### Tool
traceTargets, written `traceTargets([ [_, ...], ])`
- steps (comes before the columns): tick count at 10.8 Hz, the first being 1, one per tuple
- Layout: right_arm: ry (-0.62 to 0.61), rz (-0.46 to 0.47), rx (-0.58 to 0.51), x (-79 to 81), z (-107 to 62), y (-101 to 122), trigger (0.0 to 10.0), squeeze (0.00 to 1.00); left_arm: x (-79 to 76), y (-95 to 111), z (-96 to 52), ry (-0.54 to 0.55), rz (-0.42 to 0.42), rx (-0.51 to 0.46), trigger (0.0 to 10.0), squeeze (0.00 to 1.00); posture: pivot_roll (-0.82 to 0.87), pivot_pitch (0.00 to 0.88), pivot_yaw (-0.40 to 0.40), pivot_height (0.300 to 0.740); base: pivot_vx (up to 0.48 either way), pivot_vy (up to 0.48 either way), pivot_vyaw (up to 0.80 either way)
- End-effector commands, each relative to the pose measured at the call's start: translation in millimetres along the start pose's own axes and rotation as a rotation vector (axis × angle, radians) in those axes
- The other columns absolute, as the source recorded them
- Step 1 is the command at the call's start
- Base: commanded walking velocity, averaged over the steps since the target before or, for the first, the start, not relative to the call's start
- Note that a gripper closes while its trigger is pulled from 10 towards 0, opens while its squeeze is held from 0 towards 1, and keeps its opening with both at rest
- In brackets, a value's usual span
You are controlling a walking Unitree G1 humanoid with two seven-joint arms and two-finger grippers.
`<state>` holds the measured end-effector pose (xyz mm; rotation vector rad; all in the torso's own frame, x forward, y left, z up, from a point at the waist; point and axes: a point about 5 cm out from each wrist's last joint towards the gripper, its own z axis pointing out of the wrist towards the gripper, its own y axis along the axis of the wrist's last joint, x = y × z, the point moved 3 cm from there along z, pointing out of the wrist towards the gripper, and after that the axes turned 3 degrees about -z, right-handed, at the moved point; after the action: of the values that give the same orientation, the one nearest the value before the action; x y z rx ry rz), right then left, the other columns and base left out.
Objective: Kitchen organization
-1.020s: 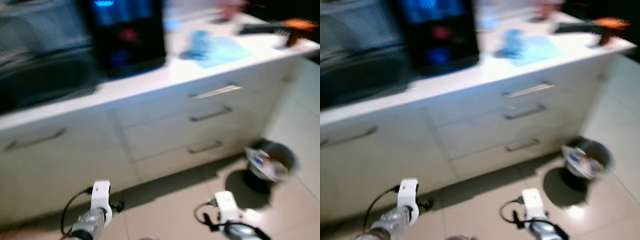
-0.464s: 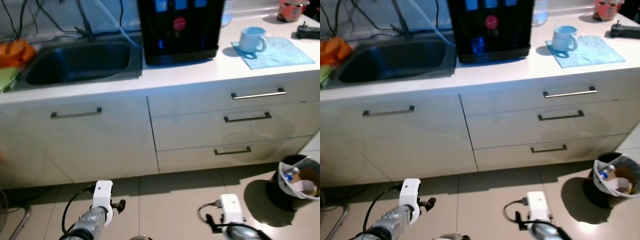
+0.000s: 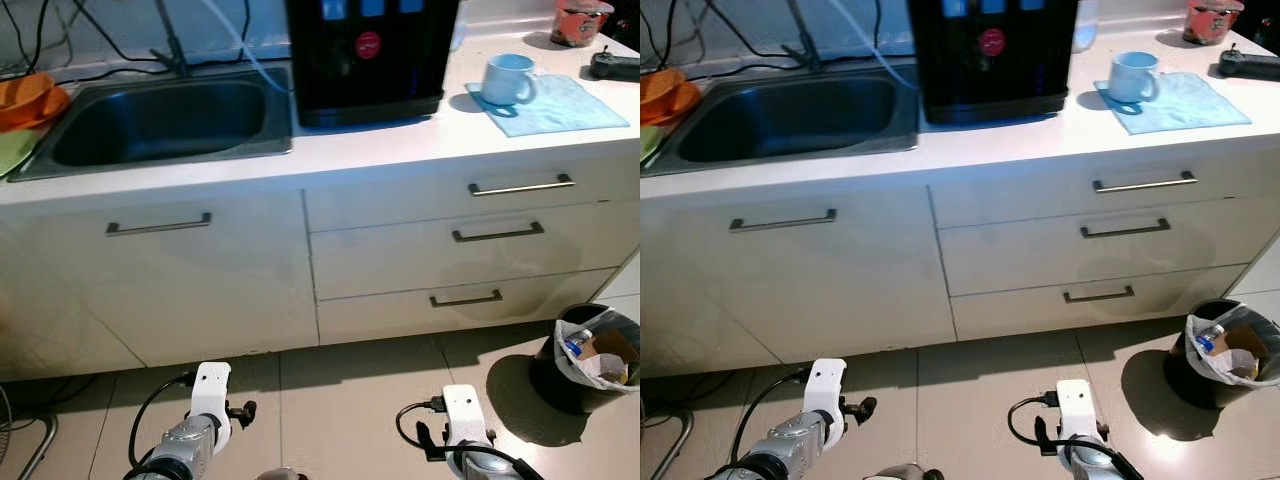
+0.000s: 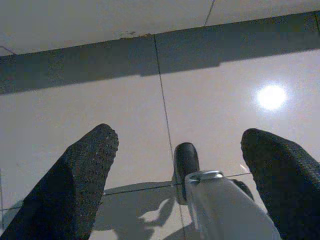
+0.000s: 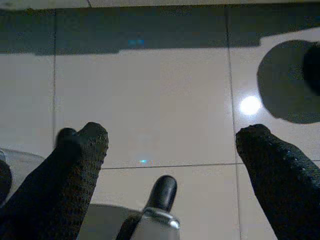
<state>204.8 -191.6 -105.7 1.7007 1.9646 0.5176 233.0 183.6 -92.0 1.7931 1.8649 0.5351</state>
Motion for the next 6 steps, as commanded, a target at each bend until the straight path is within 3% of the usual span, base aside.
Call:
traceTargets([
  [1, 0.058, 0.010, 0.012, 8.6, 0.9, 1.7, 10.0, 0.00, 8.0, -1.1, -1.4, 0.015, 0.009, 0.010, 10.0, 0.00, 0.07, 0.000, 0.097, 0.740, 0.000, 0.480, 0.00],
  [4, 0.127, 0.028, 0.021, 17.4, -0.4, -3.9, 10.0, 0.00, 6.1, -1.6, -1.1, 0.009, 0.023, 0.014, 10.0, 0.00, 0.07, 0.000, 0.092, 0.740, 0.000, 0.480, 0.00],
  [6, 0.138, 0.026, 0.008, 21.9, 1.2, 4.5, 10.0, 0.00, 5.9, -1.4, -1.1, 0.008, 0.032, 0.014, 10.0, 0.00, 0.07, 0.000, 0.092, 0.740, 0.000, 0.480, 0.00],
])
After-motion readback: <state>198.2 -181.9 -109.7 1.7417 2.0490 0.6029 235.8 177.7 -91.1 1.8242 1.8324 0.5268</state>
